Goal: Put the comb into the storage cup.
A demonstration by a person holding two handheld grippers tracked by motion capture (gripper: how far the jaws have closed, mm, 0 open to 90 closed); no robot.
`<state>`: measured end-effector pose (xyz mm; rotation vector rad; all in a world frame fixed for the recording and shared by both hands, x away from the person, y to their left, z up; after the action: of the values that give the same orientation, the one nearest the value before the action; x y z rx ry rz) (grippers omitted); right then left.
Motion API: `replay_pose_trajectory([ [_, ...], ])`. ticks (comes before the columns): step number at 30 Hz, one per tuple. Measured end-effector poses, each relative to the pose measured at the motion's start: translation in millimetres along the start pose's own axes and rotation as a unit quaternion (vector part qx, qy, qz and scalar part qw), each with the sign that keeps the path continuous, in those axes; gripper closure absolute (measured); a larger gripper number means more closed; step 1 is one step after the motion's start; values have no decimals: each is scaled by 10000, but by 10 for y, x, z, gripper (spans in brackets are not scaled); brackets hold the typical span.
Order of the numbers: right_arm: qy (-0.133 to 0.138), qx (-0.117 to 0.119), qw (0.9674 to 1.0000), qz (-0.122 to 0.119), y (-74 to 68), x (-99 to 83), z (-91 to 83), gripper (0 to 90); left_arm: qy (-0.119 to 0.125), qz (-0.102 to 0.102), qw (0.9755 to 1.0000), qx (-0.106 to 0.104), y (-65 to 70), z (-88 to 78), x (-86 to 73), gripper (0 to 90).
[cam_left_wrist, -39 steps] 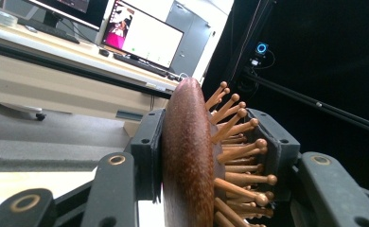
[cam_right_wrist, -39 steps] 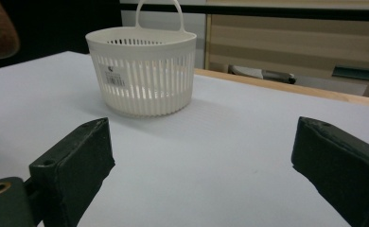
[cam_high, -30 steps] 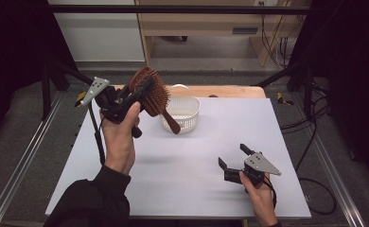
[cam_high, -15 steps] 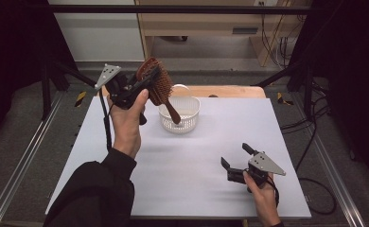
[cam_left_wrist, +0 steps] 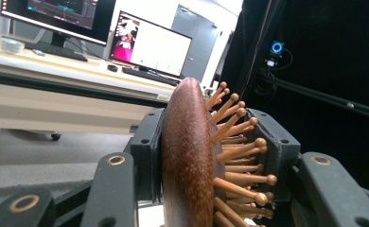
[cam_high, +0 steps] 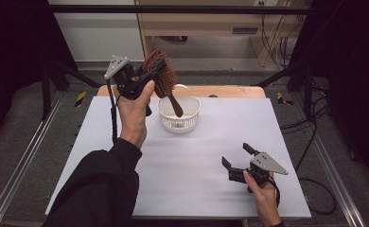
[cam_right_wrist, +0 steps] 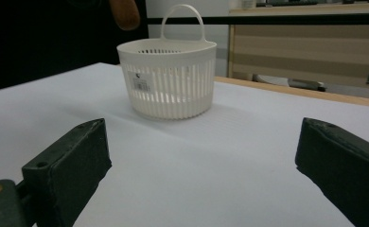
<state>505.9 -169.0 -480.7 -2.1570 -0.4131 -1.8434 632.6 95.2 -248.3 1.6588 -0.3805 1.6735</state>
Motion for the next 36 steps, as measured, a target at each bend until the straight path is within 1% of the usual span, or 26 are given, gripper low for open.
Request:
replay_pose_trajectory([
  [2,44,3,10000,-44,0,10,-4,41,1,30,10000,46,-32,36,-8,506],
  [5,16,-6,10000,-8,4,1,-5,42,-45,111,9999,80,-67,95,-24,506],
  [8,19,-5,10000,-44,3,0,-6,41,-94,60,9999,60,-82,158,-70,506],
  [12,59,19,10000,-22,-2,13,-14,41,-144,151,9998,77,-95,241,-129,506],
  [17,79,16,10000,51,7,21,-20,41,-174,145,9996,151,-149,335,-195,505],
  [19,84,24,10000,48,7,21,-20,41,-213,233,9994,163,-173,378,-228,506],
  [21,80,33,10000,27,2,18,-21,41,-254,263,9992,184,-195,410,-258,506],
  [23,79,55,9999,31,-9,19,-22,41,-295,210,9991,215,-219,448,-301,506],
  [25,93,32,9999,-22,-1,19,-24,41,-312,115,9991,246,-228,462,-326,506],
  [27,136,9,9999,14,12,33,-30,42,-312,89,9992,236,-220,481,-335,506],
  [30,145,-8,9999,74,29,36,-34,43,-369,184,9988,249,-204,520,-368,506],
  [31,154,-9,9999,60,34,36,-39,43,-376,196,9988,252,-204,529,-378,506],
  [32,159,-4,9998,93,31,41,-43,43,-362,217,9988,259,-200,545,-392,506],
  [34,254,33,9996,135,29,67,-55,44,-360,323,9985,238,-182,565,-401,506],
  [35,338,69,9992,210,24,95,-68,44,-349,353,9985,240,-175,571,-404,506],
  [36,388,81,9989,259,21,115,-76,44,-338,335,9985,269,-175,582,-413,506],
])
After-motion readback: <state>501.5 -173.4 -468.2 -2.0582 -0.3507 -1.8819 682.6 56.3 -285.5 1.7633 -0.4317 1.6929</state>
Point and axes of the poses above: each handheld gripper's, and its own axes: z roughly forward along the jaws, x roughly out of its top, y roughly to its right, the point moved 9 cm from there along z, roughly forward along the jaws, and after that the axes turned 10 degrees about -x, right-handed, at the moved point
